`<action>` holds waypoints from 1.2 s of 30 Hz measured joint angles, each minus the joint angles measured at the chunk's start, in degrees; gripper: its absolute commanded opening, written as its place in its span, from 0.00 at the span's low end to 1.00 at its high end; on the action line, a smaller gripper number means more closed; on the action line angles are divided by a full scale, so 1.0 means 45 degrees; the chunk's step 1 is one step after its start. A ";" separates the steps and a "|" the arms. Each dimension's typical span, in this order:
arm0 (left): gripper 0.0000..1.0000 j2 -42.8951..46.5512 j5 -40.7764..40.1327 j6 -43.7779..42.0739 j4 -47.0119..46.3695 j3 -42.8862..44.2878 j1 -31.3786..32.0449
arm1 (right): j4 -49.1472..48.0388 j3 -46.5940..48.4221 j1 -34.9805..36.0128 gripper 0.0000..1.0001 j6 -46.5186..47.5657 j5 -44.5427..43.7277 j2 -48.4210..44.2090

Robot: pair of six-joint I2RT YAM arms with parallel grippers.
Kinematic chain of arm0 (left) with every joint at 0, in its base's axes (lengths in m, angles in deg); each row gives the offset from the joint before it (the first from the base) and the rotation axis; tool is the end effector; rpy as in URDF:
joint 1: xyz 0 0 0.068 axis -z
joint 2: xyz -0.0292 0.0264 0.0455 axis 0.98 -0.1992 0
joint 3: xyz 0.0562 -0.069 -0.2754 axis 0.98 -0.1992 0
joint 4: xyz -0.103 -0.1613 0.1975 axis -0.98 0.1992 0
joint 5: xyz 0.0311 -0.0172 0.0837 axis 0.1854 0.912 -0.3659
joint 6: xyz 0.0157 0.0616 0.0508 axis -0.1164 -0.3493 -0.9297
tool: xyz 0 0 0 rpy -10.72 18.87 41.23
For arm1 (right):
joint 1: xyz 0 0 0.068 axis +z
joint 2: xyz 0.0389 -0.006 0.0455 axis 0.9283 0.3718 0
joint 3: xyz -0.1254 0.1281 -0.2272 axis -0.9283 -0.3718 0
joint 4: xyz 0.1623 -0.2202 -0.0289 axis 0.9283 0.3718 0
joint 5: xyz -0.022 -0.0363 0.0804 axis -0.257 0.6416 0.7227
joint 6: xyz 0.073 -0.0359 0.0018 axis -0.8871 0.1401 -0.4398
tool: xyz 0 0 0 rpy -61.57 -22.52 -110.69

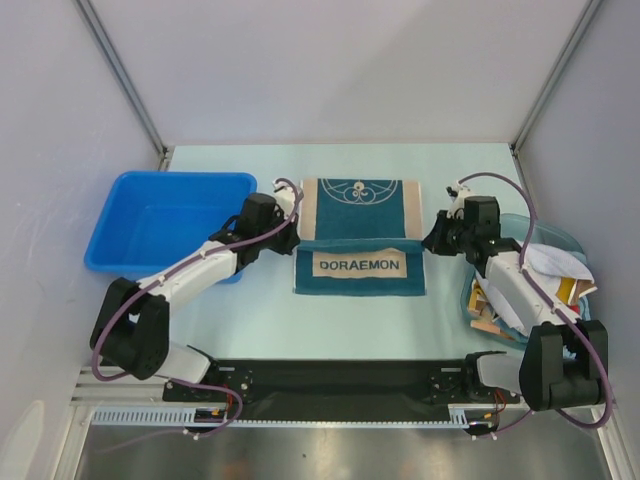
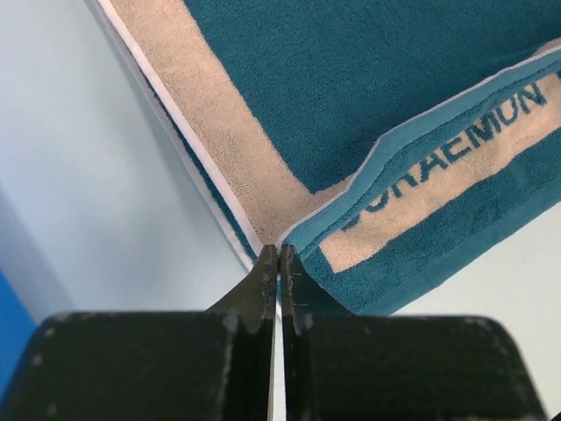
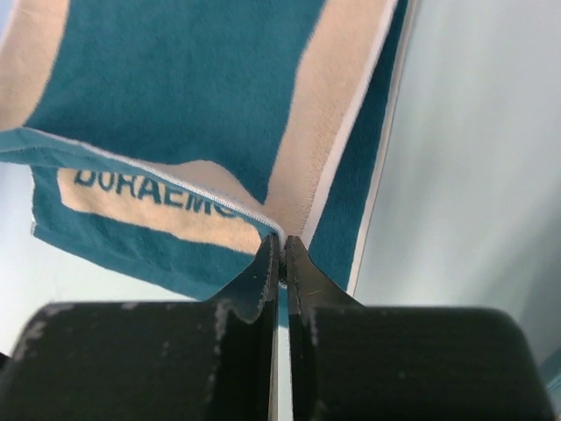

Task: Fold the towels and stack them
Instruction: Fold the towel

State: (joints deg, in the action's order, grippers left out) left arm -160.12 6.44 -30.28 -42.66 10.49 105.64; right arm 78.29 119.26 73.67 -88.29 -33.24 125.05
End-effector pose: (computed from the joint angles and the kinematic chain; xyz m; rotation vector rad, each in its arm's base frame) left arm 0.3029 -0.1676 0.2223 0.5262 2.2133 -0.4733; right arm 0.2940 0.0492 0.2324 -0.0807 2.2809 0.4793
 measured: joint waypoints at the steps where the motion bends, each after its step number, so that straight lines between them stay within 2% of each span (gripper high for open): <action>1: 0.00 0.0015 -0.0078 0.0078 0.0005 -0.0029 0.0058 | 0.0214 -0.0058 0.0053 0.00 -0.0063 -0.0083 -0.0034; 14: 0.00 0.0257 -0.1957 0.0792 0.0763 -0.0709 0.1200 | 0.2511 -0.0374 0.0967 0.00 -0.0942 -0.1656 -0.0019; 17: 0.01 0.0243 -0.2069 0.1103 0.0772 -0.0801 0.1219 | 0.2730 -0.0374 0.1093 0.09 -0.1117 -0.1987 0.0223; 18: 0.12 0.0219 -0.2069 0.1224 0.0782 -0.0831 0.1239 | 0.2807 -0.0374 0.1127 0.14 -0.1171 -0.2098 0.0311; 19: 0.16 0.0194 -0.2089 0.1326 0.0806 -0.0860 0.1282 | 0.2880 -0.0374 0.1171 0.18 -0.1224 -0.2181 0.0374; 20: 0.18 0.0170 -0.2113 0.1452 0.0860 -0.0869 0.1345 | 0.2953 -0.0374 0.1200 0.26 -0.1253 -0.2263 0.0408; 23: 0.33 0.0126 -0.2317 0.1792 0.1200 -0.0874 0.1622 | 0.3424 -0.0316 0.1253 0.36 -0.1467 -0.2443 0.0423; 24: 0.45 0.0126 -0.2404 0.1919 0.1370 -0.0869 0.1753 | 0.3623 -0.0238 0.1253 0.37 -0.1569 -0.2448 0.0427; 27: 0.56 0.0141 -0.2764 0.2433 0.1948 -0.0821 0.2079 | 0.4177 0.0155 0.1253 0.40 -0.2278 -0.2589 0.0427; 29: 0.56 0.0180 -0.3011 0.2885 0.2438 -0.0709 0.2176 | 0.4391 0.0379 0.1292 0.40 -0.3007 -0.2725 0.0423; 33: 0.64 0.0520 -0.3376 0.3929 0.3099 -0.0622 0.2220 | 0.4702 0.0457 0.1700 0.39 -0.4809 -0.3269 0.0529; 36: 0.64 0.0753 -0.3546 0.4741 0.3317 -0.0622 0.2225 | 0.4886 0.0432 0.1996 0.39 -0.6052 -0.3721 0.0894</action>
State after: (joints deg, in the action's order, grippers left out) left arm -156.74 -9.51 -8.95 -27.73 7.69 115.66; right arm 100.27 121.20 82.65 -115.52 -49.99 129.07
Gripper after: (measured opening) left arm 0.638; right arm 0.390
